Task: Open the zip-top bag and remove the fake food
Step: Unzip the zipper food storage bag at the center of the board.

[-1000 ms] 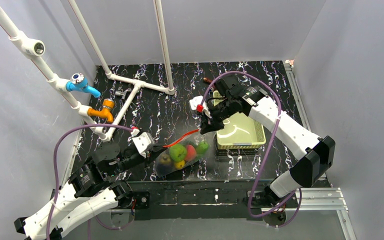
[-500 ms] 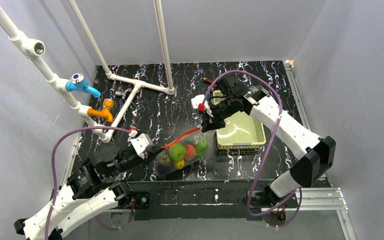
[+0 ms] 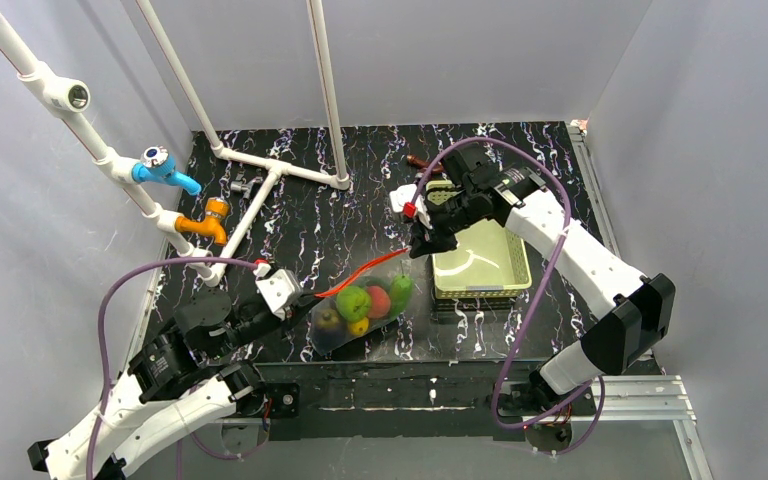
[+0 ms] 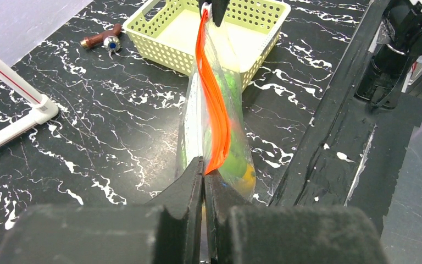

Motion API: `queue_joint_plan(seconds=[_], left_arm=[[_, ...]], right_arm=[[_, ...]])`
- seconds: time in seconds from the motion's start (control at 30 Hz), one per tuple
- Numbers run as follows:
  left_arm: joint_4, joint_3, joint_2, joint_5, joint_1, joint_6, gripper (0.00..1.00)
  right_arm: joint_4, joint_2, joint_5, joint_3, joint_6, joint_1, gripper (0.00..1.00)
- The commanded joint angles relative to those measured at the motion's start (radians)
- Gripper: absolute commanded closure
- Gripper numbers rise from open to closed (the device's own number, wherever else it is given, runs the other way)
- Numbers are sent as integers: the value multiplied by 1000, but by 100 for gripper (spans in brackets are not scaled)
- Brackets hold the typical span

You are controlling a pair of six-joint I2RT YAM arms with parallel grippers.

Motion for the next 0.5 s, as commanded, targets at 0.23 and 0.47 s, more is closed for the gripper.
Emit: queue_joint_plan(seconds=[0.23,0.47], left_arm=[[-57,62,-37,-38,0,21,100],[-66,66,-43,-38,0,26,100]], right_arm=[[-30,-35,66,-12,-28,-54,99],[-35,-36,68,-12,-34,-70,99]])
